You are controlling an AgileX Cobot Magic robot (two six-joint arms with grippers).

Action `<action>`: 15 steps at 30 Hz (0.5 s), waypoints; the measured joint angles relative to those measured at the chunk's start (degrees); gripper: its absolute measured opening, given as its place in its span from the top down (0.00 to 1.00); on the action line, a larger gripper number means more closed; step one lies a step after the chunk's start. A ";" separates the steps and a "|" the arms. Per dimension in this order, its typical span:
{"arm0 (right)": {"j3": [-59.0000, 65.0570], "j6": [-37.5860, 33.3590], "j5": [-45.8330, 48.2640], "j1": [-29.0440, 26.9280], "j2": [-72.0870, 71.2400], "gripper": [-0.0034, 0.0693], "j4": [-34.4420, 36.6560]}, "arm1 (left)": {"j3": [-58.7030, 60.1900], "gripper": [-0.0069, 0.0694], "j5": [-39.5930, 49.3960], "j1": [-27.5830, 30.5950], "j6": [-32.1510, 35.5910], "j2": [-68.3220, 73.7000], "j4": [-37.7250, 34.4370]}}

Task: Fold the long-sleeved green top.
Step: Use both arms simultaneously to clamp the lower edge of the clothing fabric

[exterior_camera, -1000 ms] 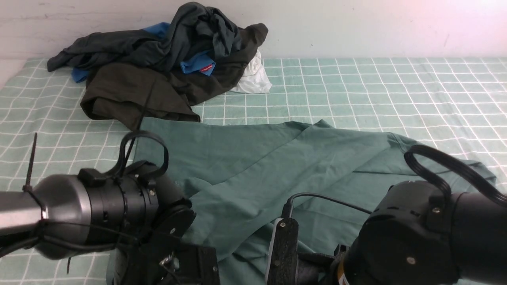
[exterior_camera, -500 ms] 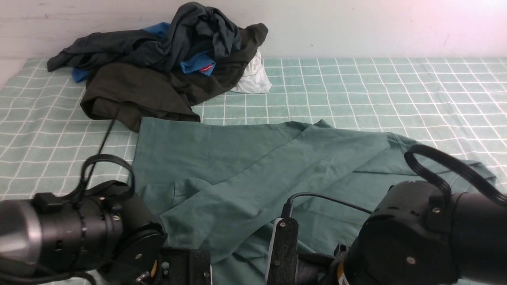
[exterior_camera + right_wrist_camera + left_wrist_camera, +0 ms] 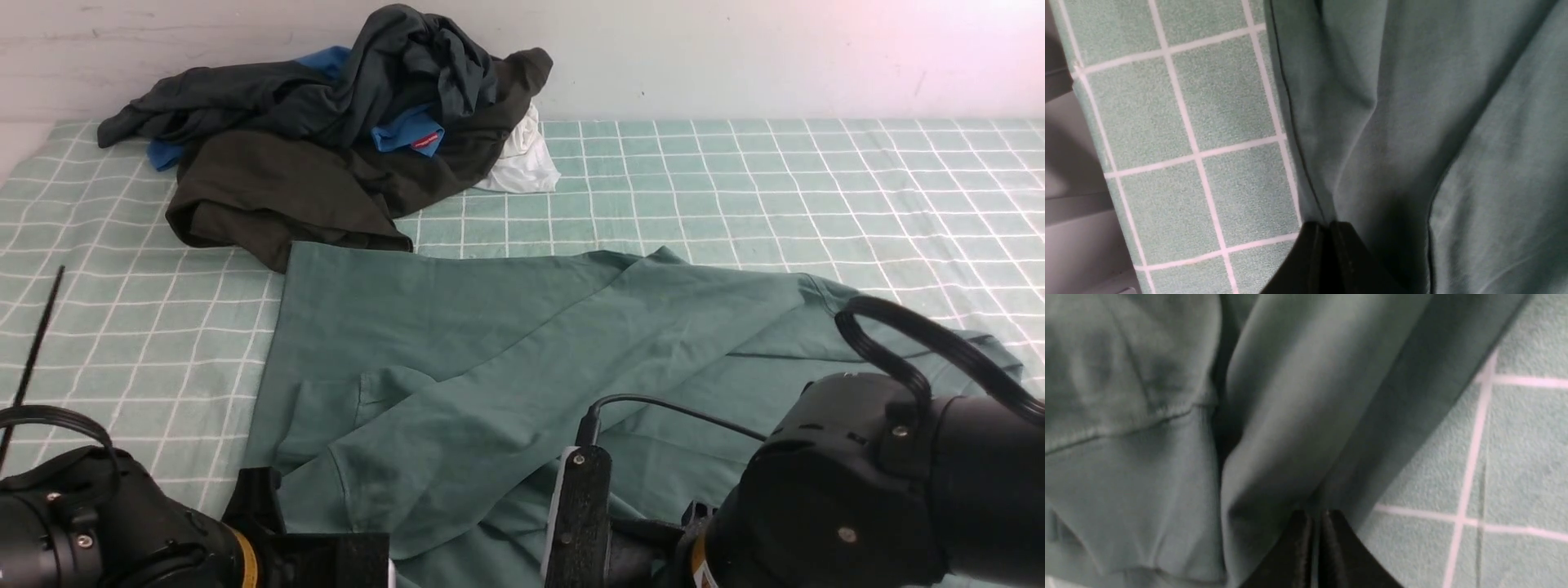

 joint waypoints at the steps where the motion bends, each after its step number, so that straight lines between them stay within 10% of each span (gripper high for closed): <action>1: 0.00 0.00 0.00 0.00 0.00 0.96 0.06 | 0.00 0.82 -0.33 0.00 0.02 0.87 0.00; 15: 0.00 -0.05 -0.06 0.00 0.00 0.96 0.12 | -0.41 0.46 -1.40 0.00 0.36 4.01 2.14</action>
